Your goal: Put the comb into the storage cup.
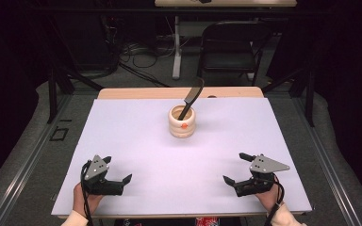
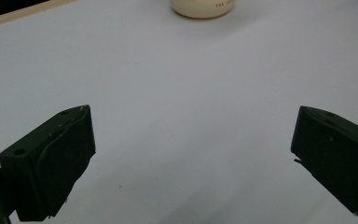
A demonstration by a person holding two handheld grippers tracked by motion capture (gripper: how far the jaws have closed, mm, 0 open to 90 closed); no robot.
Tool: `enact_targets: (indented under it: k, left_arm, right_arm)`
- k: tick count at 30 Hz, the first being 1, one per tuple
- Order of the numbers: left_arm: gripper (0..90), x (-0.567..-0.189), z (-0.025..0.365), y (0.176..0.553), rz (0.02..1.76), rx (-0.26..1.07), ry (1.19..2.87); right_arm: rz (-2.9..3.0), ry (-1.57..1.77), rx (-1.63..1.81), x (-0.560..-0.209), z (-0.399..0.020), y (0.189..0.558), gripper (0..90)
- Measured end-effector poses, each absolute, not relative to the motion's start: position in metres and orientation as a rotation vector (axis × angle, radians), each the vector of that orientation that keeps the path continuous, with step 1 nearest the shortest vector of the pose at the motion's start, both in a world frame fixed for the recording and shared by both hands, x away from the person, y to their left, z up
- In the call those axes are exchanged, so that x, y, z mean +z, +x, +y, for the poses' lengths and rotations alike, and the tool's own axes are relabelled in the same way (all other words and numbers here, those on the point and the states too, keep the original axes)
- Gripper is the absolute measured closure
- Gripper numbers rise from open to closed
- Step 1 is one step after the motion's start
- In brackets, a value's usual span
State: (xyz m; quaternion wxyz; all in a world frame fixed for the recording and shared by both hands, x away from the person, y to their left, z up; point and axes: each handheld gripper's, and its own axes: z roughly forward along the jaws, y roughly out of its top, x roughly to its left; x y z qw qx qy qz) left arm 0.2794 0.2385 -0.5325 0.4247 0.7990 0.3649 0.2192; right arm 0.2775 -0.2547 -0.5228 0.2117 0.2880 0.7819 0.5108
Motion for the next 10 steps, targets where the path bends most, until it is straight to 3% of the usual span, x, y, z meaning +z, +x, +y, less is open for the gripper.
enact_targets:
  k: [10]
  left_arm:
    - [0.0,-0.5341,0.2378,0.2827,0.903,0.536,2.016]
  right_arm:
    - [2.175,0.801,1.418,-0.5229,-0.2548,0.2773,0.4]
